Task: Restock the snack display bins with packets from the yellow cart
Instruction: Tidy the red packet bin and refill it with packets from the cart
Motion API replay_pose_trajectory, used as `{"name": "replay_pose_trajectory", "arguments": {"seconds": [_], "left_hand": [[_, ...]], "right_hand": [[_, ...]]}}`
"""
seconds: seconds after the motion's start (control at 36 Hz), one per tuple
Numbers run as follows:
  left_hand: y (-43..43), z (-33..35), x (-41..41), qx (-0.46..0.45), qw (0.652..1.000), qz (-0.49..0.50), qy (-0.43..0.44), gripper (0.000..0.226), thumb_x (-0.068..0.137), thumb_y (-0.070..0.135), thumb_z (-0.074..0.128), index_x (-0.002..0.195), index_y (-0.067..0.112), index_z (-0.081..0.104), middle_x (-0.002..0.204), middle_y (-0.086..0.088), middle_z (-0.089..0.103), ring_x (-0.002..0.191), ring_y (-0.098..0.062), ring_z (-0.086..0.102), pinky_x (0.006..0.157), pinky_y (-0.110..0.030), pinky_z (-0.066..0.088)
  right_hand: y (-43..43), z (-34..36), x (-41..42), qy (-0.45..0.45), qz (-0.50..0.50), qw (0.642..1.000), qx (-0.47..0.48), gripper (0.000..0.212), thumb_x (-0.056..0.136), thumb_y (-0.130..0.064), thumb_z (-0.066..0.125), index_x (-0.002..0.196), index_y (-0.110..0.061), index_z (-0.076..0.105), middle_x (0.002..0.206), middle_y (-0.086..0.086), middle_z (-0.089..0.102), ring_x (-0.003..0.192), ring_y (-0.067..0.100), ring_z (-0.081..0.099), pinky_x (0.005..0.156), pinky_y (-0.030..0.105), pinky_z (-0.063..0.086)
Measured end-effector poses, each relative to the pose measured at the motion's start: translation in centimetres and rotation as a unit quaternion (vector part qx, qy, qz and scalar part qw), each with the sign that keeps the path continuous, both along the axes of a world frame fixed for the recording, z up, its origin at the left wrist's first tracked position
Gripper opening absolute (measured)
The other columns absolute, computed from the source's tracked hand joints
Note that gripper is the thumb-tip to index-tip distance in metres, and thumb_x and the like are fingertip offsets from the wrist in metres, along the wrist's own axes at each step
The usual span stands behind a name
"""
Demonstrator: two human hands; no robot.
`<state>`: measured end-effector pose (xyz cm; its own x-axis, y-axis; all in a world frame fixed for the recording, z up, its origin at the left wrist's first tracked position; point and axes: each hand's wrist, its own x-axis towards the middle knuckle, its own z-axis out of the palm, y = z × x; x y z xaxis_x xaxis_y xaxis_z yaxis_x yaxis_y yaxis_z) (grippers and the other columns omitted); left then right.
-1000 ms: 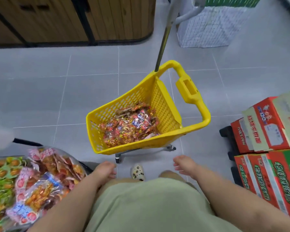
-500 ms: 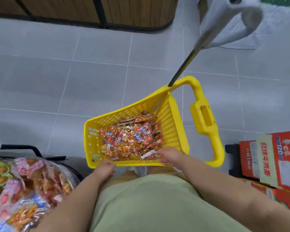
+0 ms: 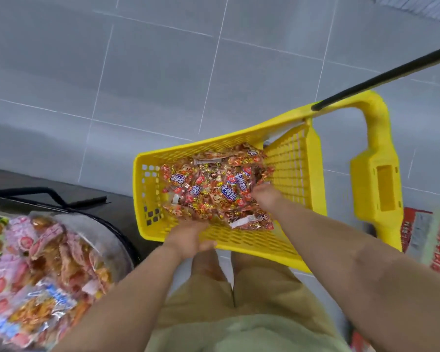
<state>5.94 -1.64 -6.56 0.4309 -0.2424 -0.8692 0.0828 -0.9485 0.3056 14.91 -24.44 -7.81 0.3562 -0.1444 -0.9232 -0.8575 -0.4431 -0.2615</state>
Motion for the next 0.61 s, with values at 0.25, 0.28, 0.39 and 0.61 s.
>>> {"name": "replay_pose_trajectory", "arguments": {"seconds": [0.25,0.28,0.39,0.61], "left_hand": [[1.6,-3.5,-1.8,-0.003,0.993,-0.113,-0.037,0.054,0.094,0.050,0.050,0.144,0.035,0.040,0.149,0.005,0.042,0.136,-0.020,0.040,0.105,-0.032,0.035],[1.6,-3.6,-1.8,-0.009,0.993,-0.113,-0.041,0.053,0.094,0.049,0.050,0.144,0.034,0.040,0.149,0.005,0.042,0.135,-0.021,0.040,0.104,-0.031,0.035],[1.7,-3.5,-1.9,-0.016,0.993,-0.107,-0.055,0.052,0.095,0.049,0.048,0.144,0.033,0.041,0.148,0.005,0.044,0.134,-0.021,0.042,0.103,-0.032,0.037],[1.5,-3.2,-0.9,-0.013,1.000,-0.017,0.020,0.060,0.087,0.044,0.064,0.142,0.033,0.044,0.148,0.003,0.044,0.133,-0.022,0.043,0.104,-0.032,0.039]], "right_hand": [[2.6,-5.1,-1.6,-0.020,0.068,0.996,-0.051,0.062,0.082,-0.033,0.070,0.135,-0.014,0.044,0.132,0.009,0.051,0.112,0.026,0.055,0.096,0.035,0.046],[2.8,-5.3,-1.7,-0.023,0.087,0.994,-0.060,0.060,0.081,-0.036,0.070,0.133,-0.014,0.047,0.131,0.010,0.051,0.113,0.026,0.055,0.097,0.036,0.046],[3.2,-5.6,-1.9,-0.036,0.157,0.984,-0.073,0.037,0.084,-0.041,0.066,0.112,-0.017,0.063,0.124,0.010,0.055,0.109,0.027,0.056,0.096,0.038,0.046],[2.3,-1.4,-2.2,-0.151,0.103,0.982,0.041,0.021,0.094,-0.023,0.055,0.074,-0.019,0.048,0.071,0.002,0.053,0.069,0.019,0.054,0.068,0.039,0.052]]}}
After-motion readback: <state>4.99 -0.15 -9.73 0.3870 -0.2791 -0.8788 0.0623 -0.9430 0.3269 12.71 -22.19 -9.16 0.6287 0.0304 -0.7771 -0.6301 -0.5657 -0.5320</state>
